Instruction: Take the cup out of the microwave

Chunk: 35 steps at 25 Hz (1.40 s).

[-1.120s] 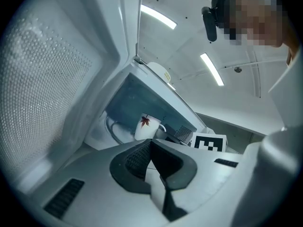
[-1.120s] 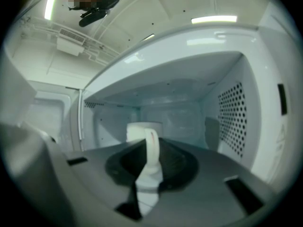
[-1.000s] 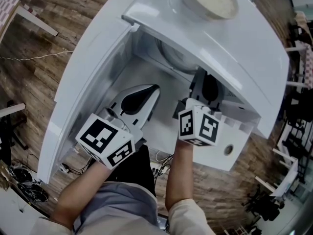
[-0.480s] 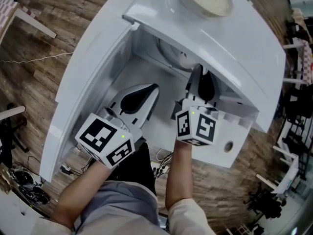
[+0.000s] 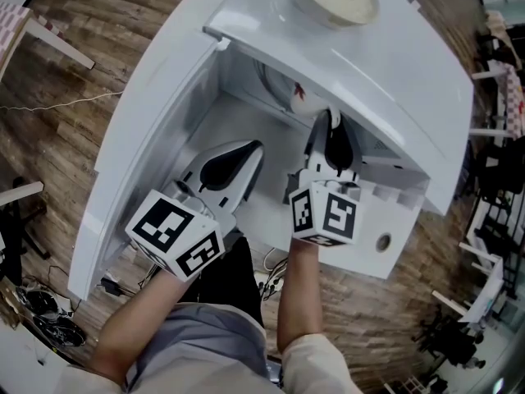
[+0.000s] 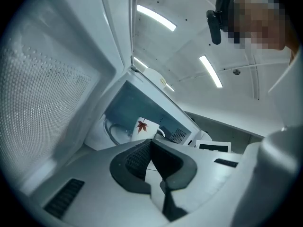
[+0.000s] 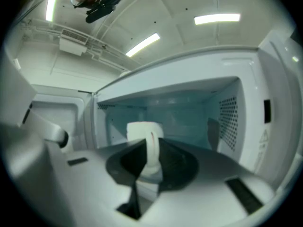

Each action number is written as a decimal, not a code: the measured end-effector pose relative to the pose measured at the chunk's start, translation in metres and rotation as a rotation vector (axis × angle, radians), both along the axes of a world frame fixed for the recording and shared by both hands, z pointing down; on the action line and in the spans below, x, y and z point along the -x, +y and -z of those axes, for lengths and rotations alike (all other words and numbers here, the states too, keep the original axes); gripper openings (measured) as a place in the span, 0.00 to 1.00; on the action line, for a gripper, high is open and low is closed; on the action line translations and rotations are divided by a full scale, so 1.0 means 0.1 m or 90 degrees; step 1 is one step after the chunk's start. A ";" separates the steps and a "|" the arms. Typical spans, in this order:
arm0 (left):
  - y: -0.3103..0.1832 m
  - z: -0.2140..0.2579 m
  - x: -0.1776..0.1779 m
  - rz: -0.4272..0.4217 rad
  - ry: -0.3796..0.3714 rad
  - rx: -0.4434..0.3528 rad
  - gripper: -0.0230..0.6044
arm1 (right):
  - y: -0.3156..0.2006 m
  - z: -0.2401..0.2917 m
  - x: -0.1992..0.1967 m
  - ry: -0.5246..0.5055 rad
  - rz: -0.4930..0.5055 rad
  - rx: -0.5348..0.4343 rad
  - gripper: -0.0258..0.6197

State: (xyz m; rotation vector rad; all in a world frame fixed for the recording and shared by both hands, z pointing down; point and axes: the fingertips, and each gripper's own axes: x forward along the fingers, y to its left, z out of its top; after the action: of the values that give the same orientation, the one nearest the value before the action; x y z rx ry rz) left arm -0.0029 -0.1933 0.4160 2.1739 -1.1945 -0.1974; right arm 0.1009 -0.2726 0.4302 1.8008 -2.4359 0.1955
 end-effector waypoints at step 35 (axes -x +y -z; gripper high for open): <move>0.26 0.28 0.10 -0.022 0.007 -0.017 0.05 | 0.71 0.16 0.19 -0.008 0.025 0.014 0.15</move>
State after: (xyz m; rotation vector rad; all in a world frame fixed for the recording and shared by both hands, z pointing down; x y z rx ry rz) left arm -0.0126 -0.1669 0.3880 2.2122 -1.1533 -0.2114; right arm 0.0817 -0.2019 0.4137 1.7470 -2.4646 0.2293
